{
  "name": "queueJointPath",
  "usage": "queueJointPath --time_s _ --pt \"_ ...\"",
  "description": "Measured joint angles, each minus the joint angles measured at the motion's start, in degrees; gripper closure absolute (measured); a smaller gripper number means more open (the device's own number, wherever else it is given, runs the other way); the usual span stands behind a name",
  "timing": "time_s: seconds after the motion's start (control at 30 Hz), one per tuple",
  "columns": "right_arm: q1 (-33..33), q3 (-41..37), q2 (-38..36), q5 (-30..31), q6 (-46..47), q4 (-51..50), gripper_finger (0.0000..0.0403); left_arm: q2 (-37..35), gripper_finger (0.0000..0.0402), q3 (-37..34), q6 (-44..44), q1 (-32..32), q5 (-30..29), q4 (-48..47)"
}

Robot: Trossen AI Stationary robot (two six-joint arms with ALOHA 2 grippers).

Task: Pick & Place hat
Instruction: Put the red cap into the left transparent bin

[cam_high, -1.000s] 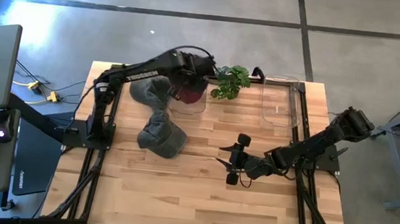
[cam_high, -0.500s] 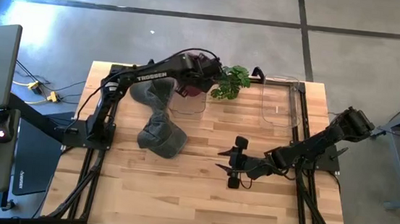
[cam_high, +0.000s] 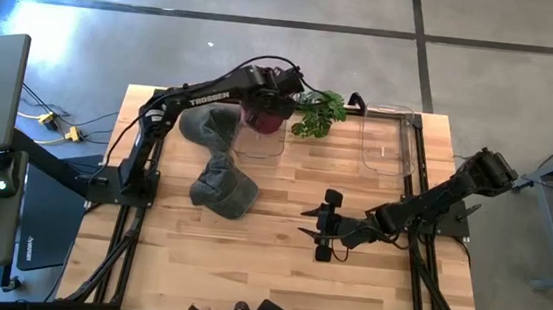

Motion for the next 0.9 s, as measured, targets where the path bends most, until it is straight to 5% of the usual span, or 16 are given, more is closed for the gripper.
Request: queueJointPath --time_s 0.4,0.6,0.9 --pt "0.2 0.0 0.0 -1.6 0.0 0.1 0.0218 5.3 0.0301 0.0 2.8 0.2 -10.0 5.1" --pt "0.4 0.0 0.0 -1.7 0.0 0.1 0.0218 5.3 0.0258 2.1 2.3 0.6 -8.3 3.9" --pt "0.4 0.0 0.0 -2.6 0.0 0.0 0.0218 5.2 0.023 14.3 -2.9 1.9 -5.2 -6.4"
